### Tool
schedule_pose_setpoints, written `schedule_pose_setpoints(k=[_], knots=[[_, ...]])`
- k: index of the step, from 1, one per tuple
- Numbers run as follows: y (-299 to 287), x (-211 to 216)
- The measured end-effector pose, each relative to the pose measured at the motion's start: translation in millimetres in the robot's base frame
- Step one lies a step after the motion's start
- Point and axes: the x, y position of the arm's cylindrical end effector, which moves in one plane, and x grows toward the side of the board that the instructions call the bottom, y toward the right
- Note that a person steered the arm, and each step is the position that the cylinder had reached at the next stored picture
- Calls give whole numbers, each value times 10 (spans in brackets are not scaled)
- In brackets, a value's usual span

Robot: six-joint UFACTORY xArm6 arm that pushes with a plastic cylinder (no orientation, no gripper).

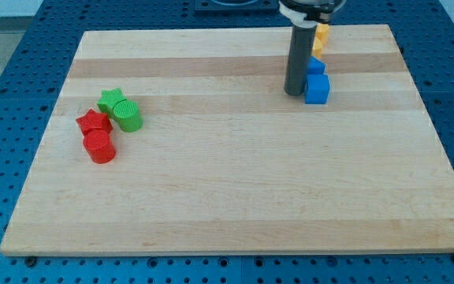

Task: Place the green circle bottom left to the blue cube

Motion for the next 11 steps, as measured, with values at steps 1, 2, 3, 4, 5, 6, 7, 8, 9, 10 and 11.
schedule_pose_setpoints(k=[1, 2, 3, 4, 5, 6, 7, 8, 9, 10, 11], knots=[[-503, -95], [-1362, -536], [-2358, -573], [-2875, -411], [-2832, 157], [-2920, 296], [-2743, 698], [-2619, 1107], [-2389, 1401], [-1931, 1332], [-1941, 1105]])
